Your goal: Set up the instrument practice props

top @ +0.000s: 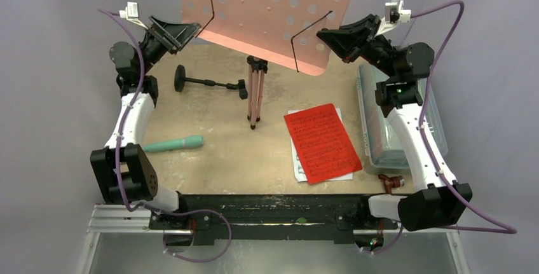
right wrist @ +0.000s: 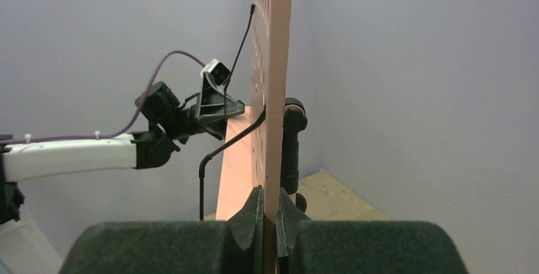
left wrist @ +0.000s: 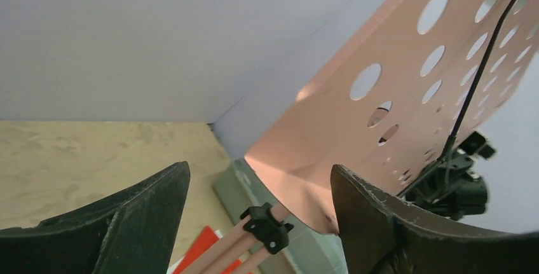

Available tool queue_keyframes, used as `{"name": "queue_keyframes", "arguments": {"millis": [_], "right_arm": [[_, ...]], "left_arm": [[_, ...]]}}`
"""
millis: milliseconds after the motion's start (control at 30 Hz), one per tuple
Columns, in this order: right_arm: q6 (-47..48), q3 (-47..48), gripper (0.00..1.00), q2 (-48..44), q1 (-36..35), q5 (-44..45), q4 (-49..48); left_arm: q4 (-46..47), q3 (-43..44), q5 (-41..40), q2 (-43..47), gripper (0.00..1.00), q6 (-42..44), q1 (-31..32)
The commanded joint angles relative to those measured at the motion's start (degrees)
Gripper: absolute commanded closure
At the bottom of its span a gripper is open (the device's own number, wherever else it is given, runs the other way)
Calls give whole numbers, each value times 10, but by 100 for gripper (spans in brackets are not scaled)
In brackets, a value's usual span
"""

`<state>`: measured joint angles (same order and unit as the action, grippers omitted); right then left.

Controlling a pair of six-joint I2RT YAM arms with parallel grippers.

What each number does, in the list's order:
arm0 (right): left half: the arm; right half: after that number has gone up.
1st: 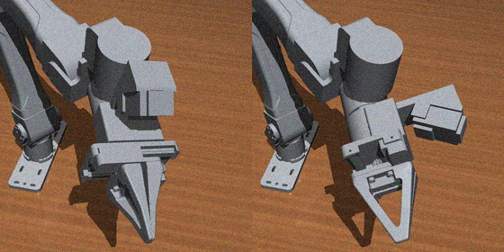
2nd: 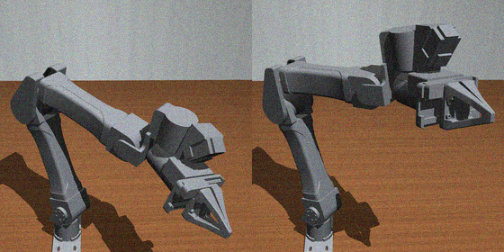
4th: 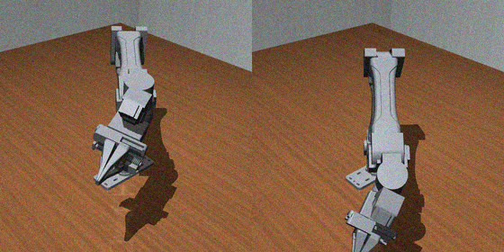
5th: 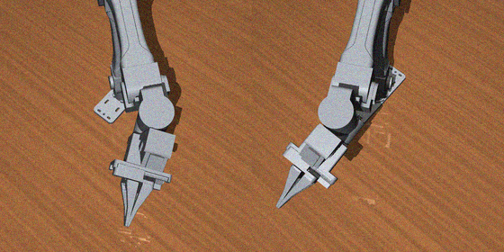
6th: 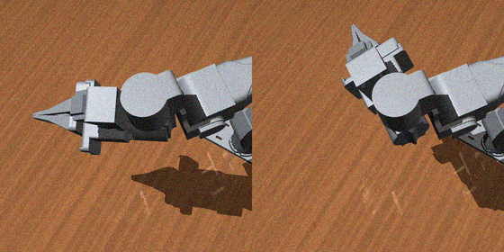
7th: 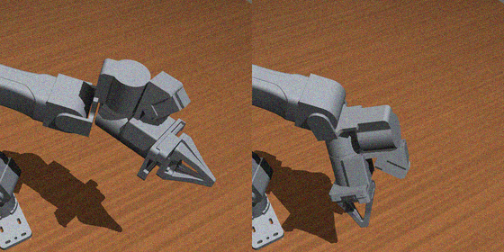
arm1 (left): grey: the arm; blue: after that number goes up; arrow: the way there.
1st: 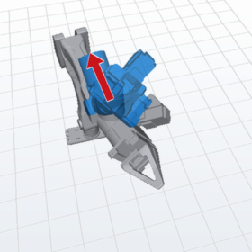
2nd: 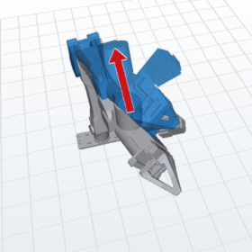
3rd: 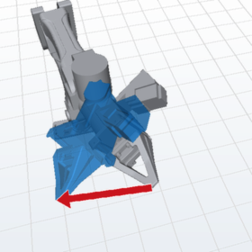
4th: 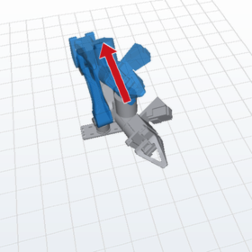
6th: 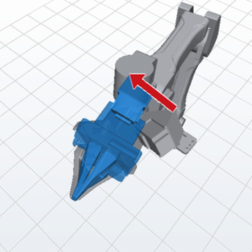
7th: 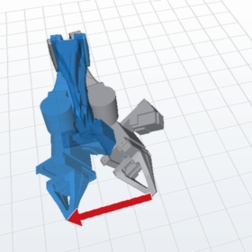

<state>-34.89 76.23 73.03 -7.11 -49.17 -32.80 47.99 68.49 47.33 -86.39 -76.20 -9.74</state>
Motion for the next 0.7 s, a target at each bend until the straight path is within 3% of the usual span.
{"name": "queue_keyframes", "arguments": {"millis": [0, 200, 400, 467, 533, 600, 667], "right_arm": [[76, 32, 100, 5, 5, 53, 25], [72, 37, 100, 10, 4, 46, 19], [64, 38, 100, 13, 1, 27, 4], [62, 38, 100, 13, -2, 24, 0], [62, 37, 100, 12, -6, 21, 0], [63, 34, 100, 10, -9, 21, -1], [62, 32, 100, 7, -11, 23, -1]], "left_arm": [[-315, 97, -20, 62, 19, 229, -11], [-596, 222, -166, 102, 18, 390, -11], [-743, 269, -340, 131, 17, 453, -8], [-731, 230, -331, 151, 19, 445, 12], [-654, 143, -245, 171, 26, 428, 42], [-516, 42, -127, 184, 30, 393, 76], [-358, -53, -70, 196, 32, 361, 123]]}}
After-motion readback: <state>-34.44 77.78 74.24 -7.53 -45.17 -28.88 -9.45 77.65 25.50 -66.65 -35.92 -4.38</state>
